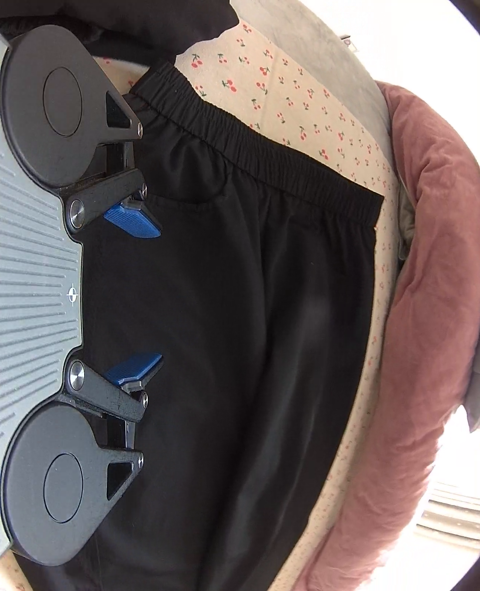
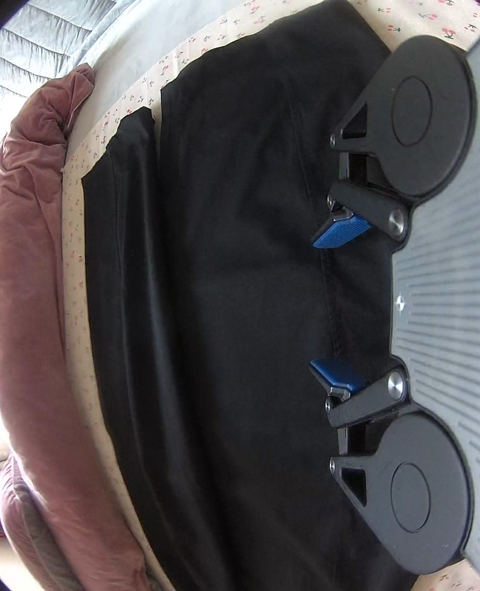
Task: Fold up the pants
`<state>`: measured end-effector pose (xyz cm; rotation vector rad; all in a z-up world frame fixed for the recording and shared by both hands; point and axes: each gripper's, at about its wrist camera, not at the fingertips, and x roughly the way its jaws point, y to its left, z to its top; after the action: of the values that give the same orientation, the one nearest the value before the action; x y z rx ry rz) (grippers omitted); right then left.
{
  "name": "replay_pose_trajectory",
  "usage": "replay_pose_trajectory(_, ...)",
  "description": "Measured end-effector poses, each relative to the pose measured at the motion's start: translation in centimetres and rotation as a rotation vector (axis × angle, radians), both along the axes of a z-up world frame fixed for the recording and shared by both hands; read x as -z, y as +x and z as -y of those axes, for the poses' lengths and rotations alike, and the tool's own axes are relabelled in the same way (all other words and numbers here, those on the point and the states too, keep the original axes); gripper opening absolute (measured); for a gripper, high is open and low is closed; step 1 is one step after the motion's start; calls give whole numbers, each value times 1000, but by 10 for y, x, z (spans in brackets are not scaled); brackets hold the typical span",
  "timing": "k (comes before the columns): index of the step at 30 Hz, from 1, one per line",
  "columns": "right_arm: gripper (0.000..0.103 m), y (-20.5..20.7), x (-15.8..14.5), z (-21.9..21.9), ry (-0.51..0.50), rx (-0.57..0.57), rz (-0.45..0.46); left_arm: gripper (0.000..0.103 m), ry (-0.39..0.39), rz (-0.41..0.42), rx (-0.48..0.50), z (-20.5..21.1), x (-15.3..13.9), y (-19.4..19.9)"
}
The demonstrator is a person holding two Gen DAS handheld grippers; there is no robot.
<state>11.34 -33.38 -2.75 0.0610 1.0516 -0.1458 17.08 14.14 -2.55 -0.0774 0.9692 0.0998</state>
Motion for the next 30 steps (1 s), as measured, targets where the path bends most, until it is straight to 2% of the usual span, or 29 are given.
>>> replay_pose_trajectory(1,71,-2,2,7,-19,-2,5,70,6,-23,-11,-5,7,-1)
replay_pose_trajectory(3,88,-6,5,24,-49,46,-2,70,-22,-46,-30,-24,17,-6)
replay_pose_trajectory(5,94,-11,8,47,-51,105,3,70,-17,-39,-60,-45,16,-11)
replay_pose_trajectory(6,95,-13,9,62,-36,140,12,70,-48,-33,-89,-58,14,-13)
replay_pose_trajectory(10,95,-21,8,104,-52,298,31,70,-184,-23,-163,-94,9,-20)
replay_pose_trajectory(16,93,-40,5,145,-103,524,36,70,-190,5,-166,-98,-2,-24)
replay_pose_trajectory(19,87,-55,4,162,-127,659,48,69,-220,35,-212,-106,-11,-28)
replay_pose_trajectory(20,83,-58,3,164,-115,673,40,70,-232,45,-220,-107,-13,-29)
replay_pose_trajectory(21,74,-58,-1,161,-107,657,52,70,-249,52,-215,-106,-14,-28)
replay_pose_trajectory(23,73,-54,-10,141,-127,564,97,70,-266,44,-177,-95,-12,-26)
replay_pose_trajectory(26,73,-41,-19,95,-125,377,129,70,-237,19,-92,-65,-5,-22)
replay_pose_trajectory(28,73,-33,-19,63,-89,265,113,71,-233,2,-26,-48,-1,-21)
replay_pose_trajectory(30,73,-27,-14,39,-50,174,70,71,-225,-10,-2,-39,2,-20)
